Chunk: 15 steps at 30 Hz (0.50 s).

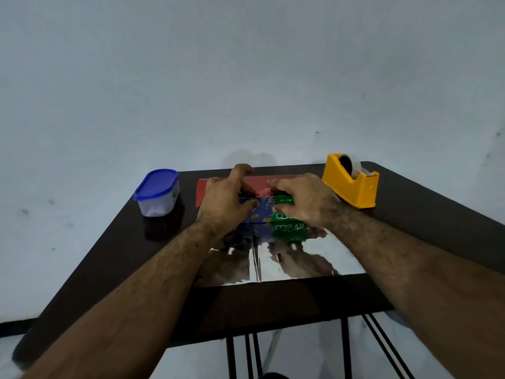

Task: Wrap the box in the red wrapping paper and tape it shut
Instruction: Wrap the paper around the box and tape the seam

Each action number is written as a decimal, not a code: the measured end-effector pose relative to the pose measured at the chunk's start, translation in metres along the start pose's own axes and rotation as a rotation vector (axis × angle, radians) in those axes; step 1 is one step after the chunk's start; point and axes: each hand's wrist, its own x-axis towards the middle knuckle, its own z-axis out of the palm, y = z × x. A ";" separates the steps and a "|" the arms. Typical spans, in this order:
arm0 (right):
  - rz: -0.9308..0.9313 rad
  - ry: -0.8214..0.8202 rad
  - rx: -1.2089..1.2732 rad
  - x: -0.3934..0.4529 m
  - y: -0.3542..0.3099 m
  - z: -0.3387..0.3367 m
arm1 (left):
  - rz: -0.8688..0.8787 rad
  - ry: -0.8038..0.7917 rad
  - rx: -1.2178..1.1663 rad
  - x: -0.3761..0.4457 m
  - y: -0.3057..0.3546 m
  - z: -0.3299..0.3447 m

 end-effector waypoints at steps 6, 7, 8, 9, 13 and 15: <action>-0.079 0.068 -0.127 -0.010 -0.001 0.007 | 0.107 0.027 0.192 0.001 -0.001 -0.005; -0.100 0.059 -0.163 -0.009 0.000 0.007 | 0.107 0.020 0.206 0.001 -0.001 -0.005; -0.111 0.048 -0.188 -0.008 0.001 0.008 | 0.108 0.015 0.214 0.001 -0.001 -0.005; -0.116 0.043 -0.194 -0.007 0.002 0.008 | 0.112 0.015 0.224 0.001 -0.002 -0.005; -0.069 0.061 -0.052 -0.006 0.004 0.009 | 0.108 0.028 0.226 0.002 -0.004 -0.005; -0.047 0.094 0.004 -0.006 0.002 0.012 | 0.104 0.032 0.231 0.002 -0.004 -0.005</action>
